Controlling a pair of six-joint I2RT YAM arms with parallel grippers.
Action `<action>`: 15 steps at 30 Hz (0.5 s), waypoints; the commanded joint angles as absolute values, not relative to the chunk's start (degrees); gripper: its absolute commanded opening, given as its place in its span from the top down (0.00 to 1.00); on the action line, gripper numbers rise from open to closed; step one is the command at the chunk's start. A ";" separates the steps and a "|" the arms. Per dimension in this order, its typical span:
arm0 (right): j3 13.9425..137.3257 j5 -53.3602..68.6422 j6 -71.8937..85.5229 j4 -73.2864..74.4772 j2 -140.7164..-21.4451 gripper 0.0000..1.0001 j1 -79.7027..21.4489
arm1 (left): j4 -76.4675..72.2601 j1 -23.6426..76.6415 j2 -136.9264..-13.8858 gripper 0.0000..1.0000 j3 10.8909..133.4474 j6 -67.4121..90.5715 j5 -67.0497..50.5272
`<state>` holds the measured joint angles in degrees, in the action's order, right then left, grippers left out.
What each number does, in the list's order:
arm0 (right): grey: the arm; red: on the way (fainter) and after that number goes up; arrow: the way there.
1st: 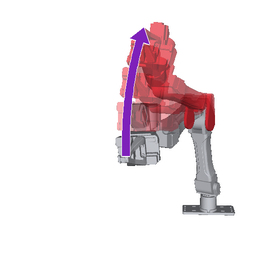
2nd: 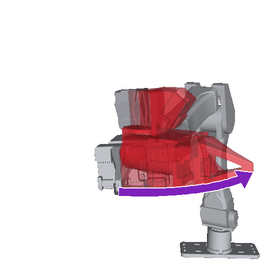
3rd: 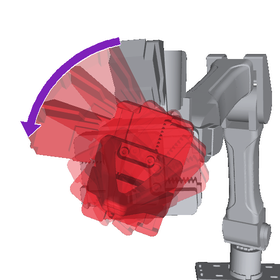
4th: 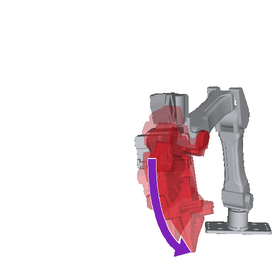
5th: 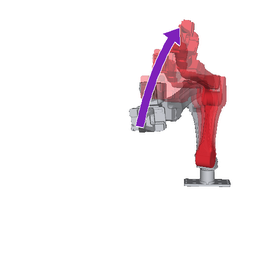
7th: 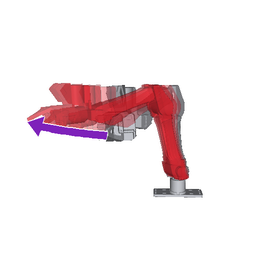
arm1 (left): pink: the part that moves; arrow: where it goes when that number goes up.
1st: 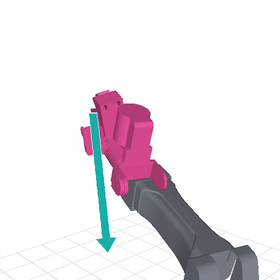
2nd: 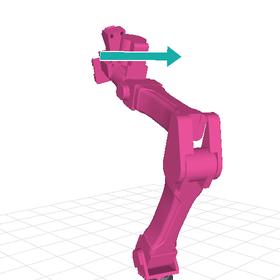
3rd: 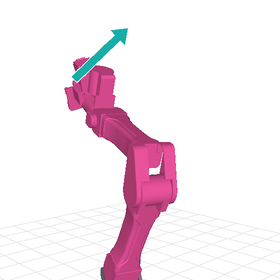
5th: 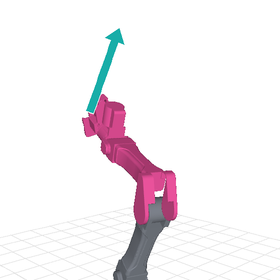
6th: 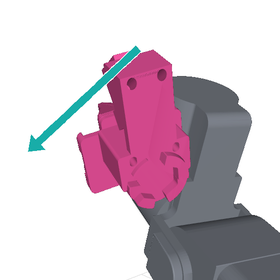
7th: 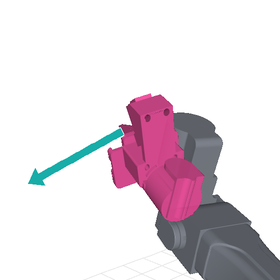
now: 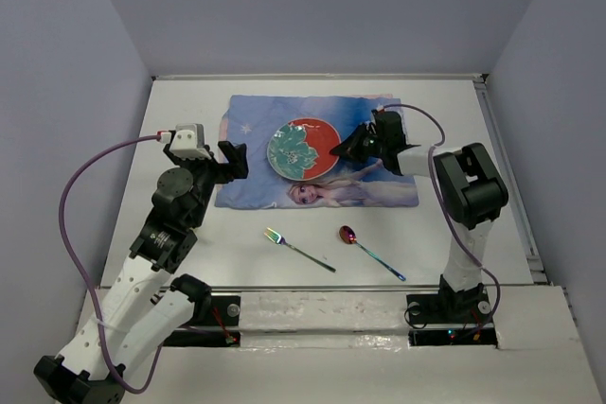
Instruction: Set the dinner table for one person
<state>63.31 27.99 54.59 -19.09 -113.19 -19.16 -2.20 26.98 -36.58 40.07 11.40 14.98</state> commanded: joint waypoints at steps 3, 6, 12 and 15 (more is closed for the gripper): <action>66.98 31.21 55.38 -27.17 -112.50 0.77 -19.86 | -4.39 26.54 -36.21 0.01 39.81 10.81 14.68; 66.80 28.57 52.92 -21.81 -112.15 0.58 -19.86 | -4.39 26.37 -36.04 0.01 39.73 10.72 14.59; 69.08 21.46 43.69 -8.98 -108.82 0.28 -19.86 | -4.39 26.19 -35.51 0.01 39.81 10.72 14.94; 70.04 17.15 39.21 -4.24 -105.13 0.18 -19.86 | -4.39 25.49 -34.81 0.01 39.90 10.99 15.47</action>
